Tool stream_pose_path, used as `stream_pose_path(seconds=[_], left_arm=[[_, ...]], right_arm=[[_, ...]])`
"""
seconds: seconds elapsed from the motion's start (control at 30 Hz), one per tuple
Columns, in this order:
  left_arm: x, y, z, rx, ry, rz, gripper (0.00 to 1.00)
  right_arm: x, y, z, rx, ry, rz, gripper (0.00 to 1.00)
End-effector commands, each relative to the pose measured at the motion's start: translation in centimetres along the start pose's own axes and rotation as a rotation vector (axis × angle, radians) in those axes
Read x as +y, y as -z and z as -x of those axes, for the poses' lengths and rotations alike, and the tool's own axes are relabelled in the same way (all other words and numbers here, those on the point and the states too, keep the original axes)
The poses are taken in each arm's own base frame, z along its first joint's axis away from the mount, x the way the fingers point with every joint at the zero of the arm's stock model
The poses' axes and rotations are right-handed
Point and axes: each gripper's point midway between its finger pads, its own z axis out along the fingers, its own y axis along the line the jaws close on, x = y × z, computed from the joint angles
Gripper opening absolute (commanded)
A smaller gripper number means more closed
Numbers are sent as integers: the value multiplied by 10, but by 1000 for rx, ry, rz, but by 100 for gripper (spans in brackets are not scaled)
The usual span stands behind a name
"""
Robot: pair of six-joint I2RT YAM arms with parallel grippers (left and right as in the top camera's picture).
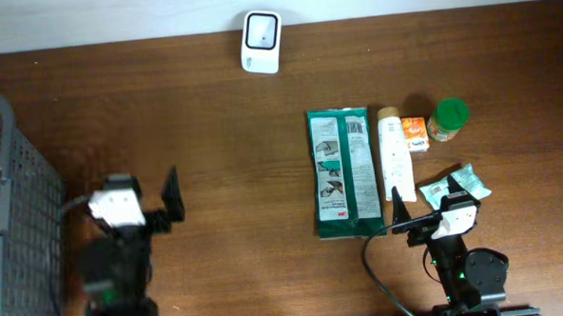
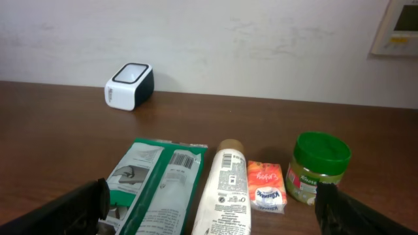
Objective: Scan the item barcode
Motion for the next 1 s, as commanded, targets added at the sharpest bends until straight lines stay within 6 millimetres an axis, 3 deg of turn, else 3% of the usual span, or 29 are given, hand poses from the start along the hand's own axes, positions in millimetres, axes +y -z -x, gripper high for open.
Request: stream_pose_path(seconds=[0.0, 0.13, 0.3, 0.4, 0.97], left_arm=[[-16, 26, -32, -113, -158, -33, 99], [-11, 41, -52, -193, -161, 25, 99], [-5, 46, -94, -34, -160, 43, 99], [-6, 50, -80, -96, -159, 43, 99], [-7, 50, -81, -91, -160, 37, 99]], right_arm=[[3, 0, -2, 2, 6, 15, 98], [3, 0, -2, 2, 6, 15, 98], [3, 0, -2, 2, 6, 15, 98], [3, 0, -2, 2, 6, 15, 98], [3, 0, -2, 2, 6, 15, 98]])
